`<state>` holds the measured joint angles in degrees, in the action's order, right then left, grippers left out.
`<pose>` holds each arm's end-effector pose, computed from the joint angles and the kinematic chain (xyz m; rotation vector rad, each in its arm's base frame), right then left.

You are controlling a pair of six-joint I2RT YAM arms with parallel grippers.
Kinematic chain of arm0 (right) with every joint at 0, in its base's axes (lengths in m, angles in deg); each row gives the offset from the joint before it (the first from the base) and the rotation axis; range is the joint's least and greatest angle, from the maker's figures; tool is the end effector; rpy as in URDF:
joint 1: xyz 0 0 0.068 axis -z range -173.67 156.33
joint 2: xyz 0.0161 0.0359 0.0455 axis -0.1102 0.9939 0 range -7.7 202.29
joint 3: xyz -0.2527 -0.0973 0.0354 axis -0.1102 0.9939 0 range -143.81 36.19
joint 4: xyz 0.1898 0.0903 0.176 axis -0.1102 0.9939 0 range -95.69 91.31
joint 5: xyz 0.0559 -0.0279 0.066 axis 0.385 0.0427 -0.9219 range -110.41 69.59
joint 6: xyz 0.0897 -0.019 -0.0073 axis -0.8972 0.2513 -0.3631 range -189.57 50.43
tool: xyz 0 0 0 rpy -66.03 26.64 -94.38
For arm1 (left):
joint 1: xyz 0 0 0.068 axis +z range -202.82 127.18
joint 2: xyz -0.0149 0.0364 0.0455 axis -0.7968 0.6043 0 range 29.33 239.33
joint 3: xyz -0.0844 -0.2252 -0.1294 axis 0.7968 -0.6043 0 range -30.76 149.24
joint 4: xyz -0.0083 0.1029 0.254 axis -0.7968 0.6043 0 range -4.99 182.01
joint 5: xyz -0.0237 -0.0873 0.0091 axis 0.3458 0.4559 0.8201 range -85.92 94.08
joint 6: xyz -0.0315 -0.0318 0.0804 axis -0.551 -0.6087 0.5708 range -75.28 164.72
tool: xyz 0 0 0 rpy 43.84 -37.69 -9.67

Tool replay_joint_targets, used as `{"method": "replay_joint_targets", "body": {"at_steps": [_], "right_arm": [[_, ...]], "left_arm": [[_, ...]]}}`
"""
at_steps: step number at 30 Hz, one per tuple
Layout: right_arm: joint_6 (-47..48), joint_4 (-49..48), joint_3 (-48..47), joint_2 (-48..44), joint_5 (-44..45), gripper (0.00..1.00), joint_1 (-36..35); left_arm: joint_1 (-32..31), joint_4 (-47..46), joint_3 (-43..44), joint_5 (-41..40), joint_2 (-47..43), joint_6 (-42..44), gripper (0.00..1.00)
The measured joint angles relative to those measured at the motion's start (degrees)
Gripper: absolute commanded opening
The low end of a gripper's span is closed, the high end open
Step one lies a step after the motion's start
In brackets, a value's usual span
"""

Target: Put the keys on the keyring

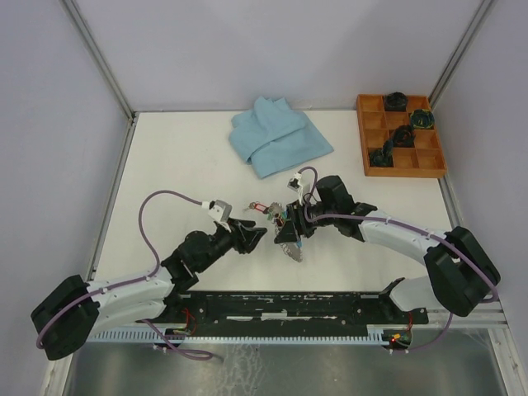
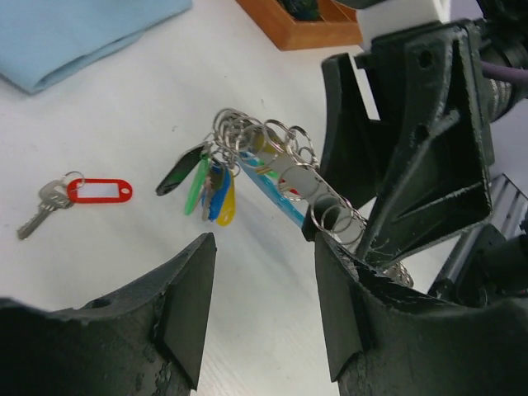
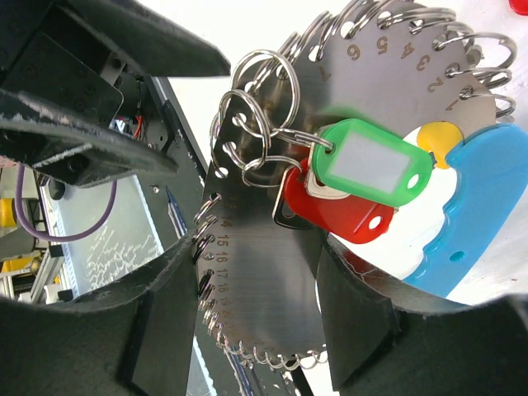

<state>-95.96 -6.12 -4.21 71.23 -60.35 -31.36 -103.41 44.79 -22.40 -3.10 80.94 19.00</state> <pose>0.2183 0.2357 0.1741 -0.6533 2.3279 1.3479 0.1610 -0.1797 0.1789 0.2673 1.6830 -0.9127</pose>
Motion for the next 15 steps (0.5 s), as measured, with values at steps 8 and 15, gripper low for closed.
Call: {"method": "replay_joint_targets", "body": {"at_steps": [8,15], "right_arm": [[-0.15,0.04,0.0,0.2,-0.15,0.1,0.0],[0.28,0.07,0.0,0.22,-0.22,0.1,-0.02]], "left_arm": [[-0.02,-4.72,0.17,9.42,4.39,0.42,0.39],[0.0,-7.98,2.89,13.6,10.19,-4.24,0.33]]}}
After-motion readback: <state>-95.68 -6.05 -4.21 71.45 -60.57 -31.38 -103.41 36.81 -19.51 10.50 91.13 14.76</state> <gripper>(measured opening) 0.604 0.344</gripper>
